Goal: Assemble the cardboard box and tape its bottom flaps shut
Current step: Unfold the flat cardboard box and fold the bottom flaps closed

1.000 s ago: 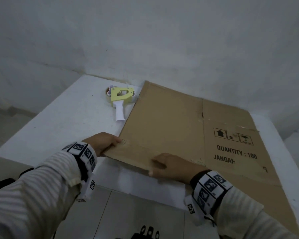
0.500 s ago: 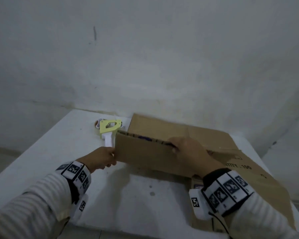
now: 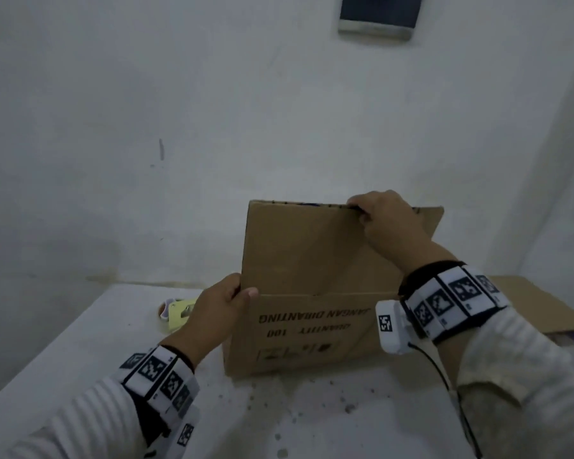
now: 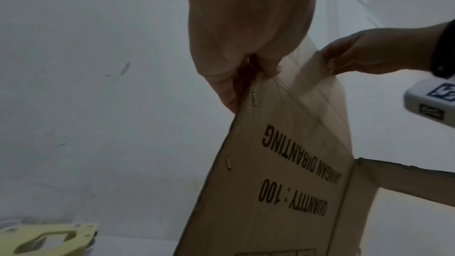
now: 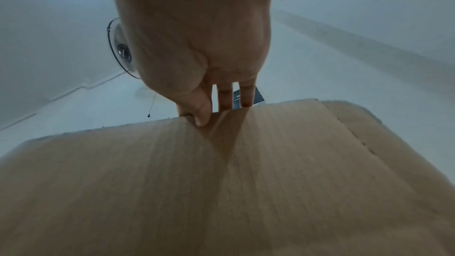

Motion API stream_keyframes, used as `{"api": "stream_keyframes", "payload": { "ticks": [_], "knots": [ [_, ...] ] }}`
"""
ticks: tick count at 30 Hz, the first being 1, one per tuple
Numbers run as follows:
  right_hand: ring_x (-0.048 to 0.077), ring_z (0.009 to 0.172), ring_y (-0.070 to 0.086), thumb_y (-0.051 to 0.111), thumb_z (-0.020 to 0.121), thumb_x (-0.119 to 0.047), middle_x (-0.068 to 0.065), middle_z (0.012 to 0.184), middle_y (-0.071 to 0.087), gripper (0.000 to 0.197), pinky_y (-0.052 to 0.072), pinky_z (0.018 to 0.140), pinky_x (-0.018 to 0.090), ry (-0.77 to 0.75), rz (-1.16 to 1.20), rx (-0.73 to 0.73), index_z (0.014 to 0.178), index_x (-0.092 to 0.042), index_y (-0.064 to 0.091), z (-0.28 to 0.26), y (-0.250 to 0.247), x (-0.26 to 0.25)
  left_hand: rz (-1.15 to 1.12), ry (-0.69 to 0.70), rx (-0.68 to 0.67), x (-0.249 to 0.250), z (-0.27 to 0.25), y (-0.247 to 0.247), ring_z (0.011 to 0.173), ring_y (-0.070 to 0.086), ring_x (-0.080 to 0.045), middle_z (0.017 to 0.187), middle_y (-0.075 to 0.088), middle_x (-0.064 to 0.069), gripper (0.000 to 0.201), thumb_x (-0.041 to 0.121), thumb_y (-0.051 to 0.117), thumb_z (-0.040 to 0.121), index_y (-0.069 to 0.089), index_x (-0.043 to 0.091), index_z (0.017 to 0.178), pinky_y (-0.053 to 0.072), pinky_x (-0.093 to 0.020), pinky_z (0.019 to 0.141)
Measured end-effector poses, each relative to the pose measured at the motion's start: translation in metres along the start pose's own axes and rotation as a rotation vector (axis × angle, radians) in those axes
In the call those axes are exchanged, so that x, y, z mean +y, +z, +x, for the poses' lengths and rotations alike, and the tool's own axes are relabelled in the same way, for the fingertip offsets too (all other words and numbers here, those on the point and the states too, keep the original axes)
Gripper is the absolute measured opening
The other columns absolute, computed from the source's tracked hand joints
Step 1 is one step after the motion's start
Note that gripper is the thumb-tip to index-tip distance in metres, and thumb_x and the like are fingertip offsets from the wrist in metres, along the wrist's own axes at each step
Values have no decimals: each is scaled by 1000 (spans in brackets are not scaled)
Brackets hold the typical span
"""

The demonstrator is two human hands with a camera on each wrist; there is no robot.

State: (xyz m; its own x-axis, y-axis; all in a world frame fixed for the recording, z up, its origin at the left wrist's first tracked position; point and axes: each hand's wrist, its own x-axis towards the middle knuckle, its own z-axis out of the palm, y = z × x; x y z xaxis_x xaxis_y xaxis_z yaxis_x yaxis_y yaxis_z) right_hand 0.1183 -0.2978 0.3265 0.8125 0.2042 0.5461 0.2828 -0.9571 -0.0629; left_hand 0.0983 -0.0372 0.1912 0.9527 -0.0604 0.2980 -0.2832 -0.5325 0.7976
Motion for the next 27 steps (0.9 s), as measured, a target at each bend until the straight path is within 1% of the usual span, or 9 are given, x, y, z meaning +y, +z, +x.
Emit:
{"api": "stream_keyframes", "payload": {
  "ticks": [3,6,8,11,14,17,19,23,27],
  "knots": [
    [30,120,50,41,91,1,10,129,60,45,44,93,36,31,25,-28,131,-16,54,7,4,2,-10,-18,51,5,5,9,84,63,-29,88,67,-13,30,38,52,92,59,8,94,49,-38,70],
    [26,133,40,51,91,-9,8,146,45,52,32,110,38,-1,-3,-19,142,-16,41,2,18,0,-38,-55,84,4,6,14,83,62,-25,87,66,-10,24,32,50,94,59,10,94,49,-39,72],
    [28,132,42,59,86,-12,9,144,46,56,32,110,41,-46,-29,46,140,-15,43,-6,31,-2,-42,-104,97,-2,9,14,85,62,-25,88,65,-7,21,31,49,94,58,12,95,49,-38,73],
    [30,102,60,66,73,-8,6,108,66,35,44,86,39,-100,-80,198,106,-15,61,-16,52,-10,-100,-174,75,-22,16,12,89,65,-28,92,67,-8,16,30,54,92,53,19,103,53,-39,76],
    [26,74,60,73,65,-8,0,78,67,26,43,69,33,-118,-129,296,80,-18,54,-20,63,-17,-311,-238,73,-47,22,10,83,70,-32,90,72,-16,59,32,64,84,34,35,134,56,-55,77],
    [24,63,56,76,61,-8,-2,66,64,36,42,63,31,-142,-152,327,76,-21,46,-22,68,-18,-376,-189,84,-58,19,10,93,68,-24,107,66,-4,85,20,61,90,4,56,142,58,-47,78],
    [24,59,54,78,58,-7,-3,59,61,32,36,61,29,-136,-188,297,71,-19,50,-22,70,-16,-337,-147,71,-64,18,8,98,65,-18,116,61,4,74,20,57,93,13,51,144,58,-44,80],
    [22,56,51,76,63,-8,-4,55,59,20,27,62,26,-142,-232,175,64,-18,59,-26,72,-9,-322,-126,-59,-68,22,3,104,66,-28,114,66,-9,38,13,46,98,50,20,136,59,-36,82],
    [24,79,58,53,85,-11,1,83,70,25,43,66,30,-189,-279,-148,97,-25,70,-36,68,-9,-316,-189,-71,-58,26,-2,107,56,-26,112,60,-8,40,-1,43,97,49,13,134,50,-12,70]
  ]
}}
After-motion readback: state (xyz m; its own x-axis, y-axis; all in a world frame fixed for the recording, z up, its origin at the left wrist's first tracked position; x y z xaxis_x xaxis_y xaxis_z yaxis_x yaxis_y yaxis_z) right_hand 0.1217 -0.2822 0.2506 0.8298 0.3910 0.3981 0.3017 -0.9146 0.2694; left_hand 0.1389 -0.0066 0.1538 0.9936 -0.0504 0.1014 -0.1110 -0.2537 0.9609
